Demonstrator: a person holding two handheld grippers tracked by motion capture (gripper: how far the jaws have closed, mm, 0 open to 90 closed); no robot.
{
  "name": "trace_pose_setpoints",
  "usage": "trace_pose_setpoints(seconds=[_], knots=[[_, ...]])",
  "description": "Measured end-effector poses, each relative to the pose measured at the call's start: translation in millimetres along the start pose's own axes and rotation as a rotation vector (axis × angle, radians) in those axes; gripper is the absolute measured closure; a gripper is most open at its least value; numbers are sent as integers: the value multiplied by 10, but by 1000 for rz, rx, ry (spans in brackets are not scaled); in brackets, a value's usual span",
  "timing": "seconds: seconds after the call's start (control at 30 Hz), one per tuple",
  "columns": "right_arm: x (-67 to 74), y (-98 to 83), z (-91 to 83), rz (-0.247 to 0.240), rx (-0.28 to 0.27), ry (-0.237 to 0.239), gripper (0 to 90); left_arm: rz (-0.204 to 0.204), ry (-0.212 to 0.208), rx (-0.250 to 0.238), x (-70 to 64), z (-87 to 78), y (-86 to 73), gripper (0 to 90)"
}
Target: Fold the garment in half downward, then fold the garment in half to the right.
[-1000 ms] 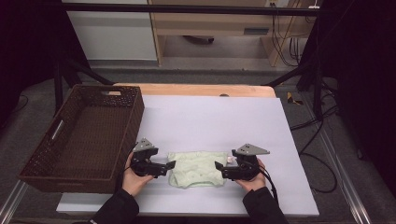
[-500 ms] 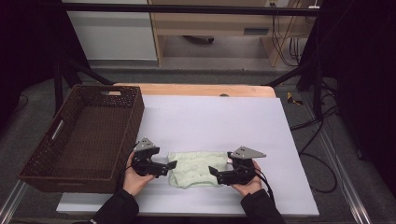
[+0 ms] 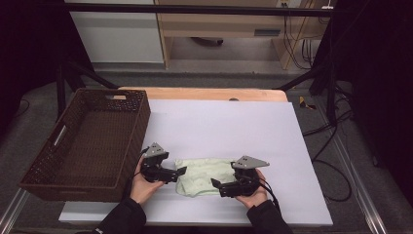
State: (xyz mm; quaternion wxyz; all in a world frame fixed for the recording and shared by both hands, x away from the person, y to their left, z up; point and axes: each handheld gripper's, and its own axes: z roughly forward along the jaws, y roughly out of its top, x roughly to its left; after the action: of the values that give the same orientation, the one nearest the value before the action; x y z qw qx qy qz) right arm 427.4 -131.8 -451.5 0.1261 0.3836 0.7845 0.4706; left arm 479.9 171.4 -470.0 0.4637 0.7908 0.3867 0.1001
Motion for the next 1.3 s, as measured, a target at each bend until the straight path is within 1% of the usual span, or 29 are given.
trace_pose_setpoints(seconds=[0.07, 0.2, 0.27, 0.43, 0.5, 0.53, 0.6, 0.77, 0.83, 0.9, 0.97, 1.03, 1.13, 1.23, 1.3], knots=[[25, 1, 11, -2, 4, 4, 54, -5, -4, 15, 11, 24, 0, 35], [58, 3, 26, -9, 9, 12, 54, -17, 6, 35, 32, 66, -12, 56], [69, 3, 35, -16, 13, 12, 54, -16, 13, 44, 40, 81, -18, 72], [103, 6, 72, -14, 23, 20, 54, -34, 22, 40, 54, 109, -25, 125], [117, 4, 84, -22, 29, 20, 54, -42, 30, 42, 64, 122, -30, 169], [128, 5, 87, -17, 31, 22, 54, -44, 35, 47, 67, 128, -32, 190], [141, 8, 95, -24, 31, 24, 54, -52, 31, 49, 70, 139, -38, 249], [184, 11, 122, -31, 40, 31, 54, -50, 32, 69, 59, 180, -50, 357], [206, 11, 138, -34, 42, 34, 54, -48, 39, 66, 49, 187, -50, 392], [231, 14, 154, -34, 46, 41, 54, -60, 27, 63, 51, 195, -51, 441], [251, 16, 169, -41, 50, 48, 54, -57, 34, 63, 42, 200, -49, 480], [271, 19, 186, -43, 52, 51, 54, -66, 28, 68, 32, 198, -47, 520], [303, 19, 207, -49, 61, 55, 55, -62, 43, 73, 6, 192, -43, 585], [336, 19, 235, -64, 63, 60, 56, -82, 48, 69, 7, 189, -39, 656], [362, 23, 255, -66, 66, 63, 58, -94, 43, 76, 14, 191, -34, 683]])
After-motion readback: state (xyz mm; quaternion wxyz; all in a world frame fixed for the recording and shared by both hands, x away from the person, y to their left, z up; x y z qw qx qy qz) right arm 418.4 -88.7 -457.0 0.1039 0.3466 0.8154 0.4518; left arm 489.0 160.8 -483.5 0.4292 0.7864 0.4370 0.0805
